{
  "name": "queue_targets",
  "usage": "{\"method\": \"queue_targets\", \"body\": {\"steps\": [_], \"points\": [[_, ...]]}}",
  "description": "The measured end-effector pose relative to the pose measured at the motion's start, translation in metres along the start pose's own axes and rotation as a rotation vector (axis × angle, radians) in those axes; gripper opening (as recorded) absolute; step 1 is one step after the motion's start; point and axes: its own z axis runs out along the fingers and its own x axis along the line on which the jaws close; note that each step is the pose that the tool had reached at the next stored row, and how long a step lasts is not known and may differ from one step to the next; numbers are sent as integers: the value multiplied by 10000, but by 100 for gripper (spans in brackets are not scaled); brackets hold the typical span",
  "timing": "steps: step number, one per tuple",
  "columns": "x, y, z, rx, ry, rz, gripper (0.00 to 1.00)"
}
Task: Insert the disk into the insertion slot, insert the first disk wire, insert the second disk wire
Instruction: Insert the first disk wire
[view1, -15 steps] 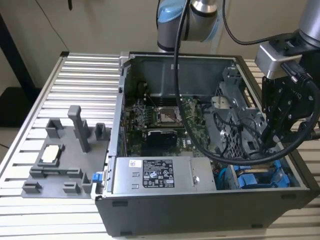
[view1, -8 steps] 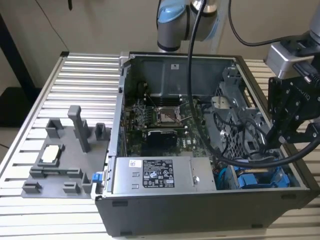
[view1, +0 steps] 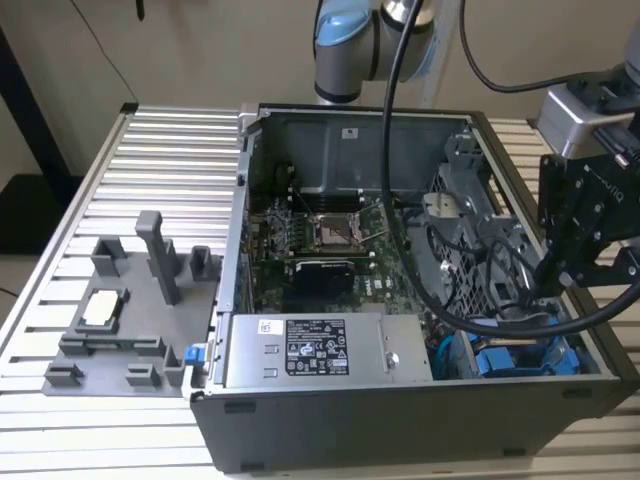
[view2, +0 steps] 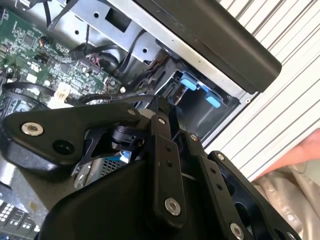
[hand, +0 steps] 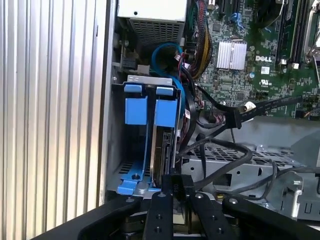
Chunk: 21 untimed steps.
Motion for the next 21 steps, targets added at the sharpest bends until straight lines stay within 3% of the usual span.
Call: {"method": "queue_targets", "body": {"steps": [3, 10, 21], "points": [[3, 1, 19, -110, -19, 35, 19], [20, -24, 79, -229, -23, 113, 19], [58, -44, 177, -327, -29, 322, 19]]}}
